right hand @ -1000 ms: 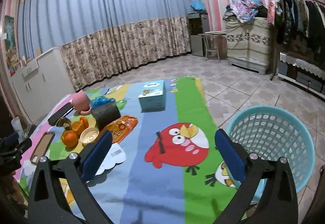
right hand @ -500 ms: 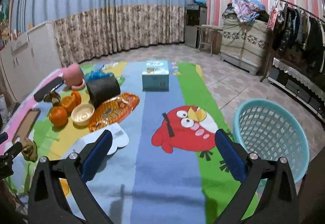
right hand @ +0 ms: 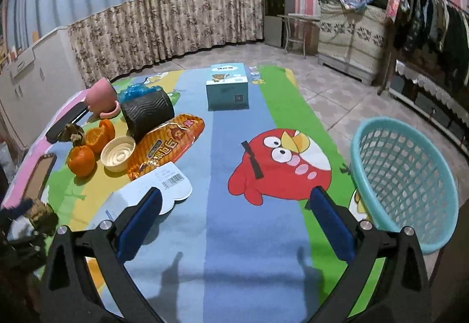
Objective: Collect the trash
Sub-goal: 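Grasp the brown crumpled paper with the left gripper while the right gripper grasps the white receipt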
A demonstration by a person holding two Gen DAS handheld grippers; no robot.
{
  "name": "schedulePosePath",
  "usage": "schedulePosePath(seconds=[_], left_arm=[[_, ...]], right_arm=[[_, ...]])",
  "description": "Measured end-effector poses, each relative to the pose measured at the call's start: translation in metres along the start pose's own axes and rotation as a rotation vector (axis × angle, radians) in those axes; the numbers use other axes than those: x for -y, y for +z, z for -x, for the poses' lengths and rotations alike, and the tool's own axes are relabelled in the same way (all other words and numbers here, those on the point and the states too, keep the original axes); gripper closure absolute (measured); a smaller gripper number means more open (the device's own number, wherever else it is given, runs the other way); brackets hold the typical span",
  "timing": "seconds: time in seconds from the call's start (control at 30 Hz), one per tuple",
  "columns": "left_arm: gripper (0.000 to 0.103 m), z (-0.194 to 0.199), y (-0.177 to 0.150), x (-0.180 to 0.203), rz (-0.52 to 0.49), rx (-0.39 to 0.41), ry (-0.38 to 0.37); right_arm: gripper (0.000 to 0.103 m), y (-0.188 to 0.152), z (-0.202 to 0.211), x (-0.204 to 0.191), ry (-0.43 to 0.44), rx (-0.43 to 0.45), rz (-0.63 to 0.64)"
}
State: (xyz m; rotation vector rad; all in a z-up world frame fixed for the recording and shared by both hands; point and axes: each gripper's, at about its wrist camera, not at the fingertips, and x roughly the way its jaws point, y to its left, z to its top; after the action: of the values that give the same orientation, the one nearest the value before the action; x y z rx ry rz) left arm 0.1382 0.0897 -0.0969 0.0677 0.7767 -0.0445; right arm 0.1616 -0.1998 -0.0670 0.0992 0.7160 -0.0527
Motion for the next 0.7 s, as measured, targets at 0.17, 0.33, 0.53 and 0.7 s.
schedulePosePath(seconds=[0.17,0.33,0.53,0.7], left_arm=[[0.06,-0.001,0.001,-0.006,0.003,-0.003,-0.017],[0.061,0.008,0.008,-0.014,-0.004,0.039,-0.012],[0.061,0.022,0.024,-0.041,0.028,0.099,0.004],[0.061,0.026,0.036,-0.063,0.067,0.126,0.013]], right_arm=[[0.004,-0.001,-0.009,-0.02,0.052,-0.054,-0.047],[0.005,-0.007,-0.021,-0.049,0.063,-0.1,-0.044],[0.005,-0.009,-0.034,-0.074,0.051,-0.15,-0.077],[0.005,-0.009,-0.046,-0.083,0.033,-0.192,-0.128]])
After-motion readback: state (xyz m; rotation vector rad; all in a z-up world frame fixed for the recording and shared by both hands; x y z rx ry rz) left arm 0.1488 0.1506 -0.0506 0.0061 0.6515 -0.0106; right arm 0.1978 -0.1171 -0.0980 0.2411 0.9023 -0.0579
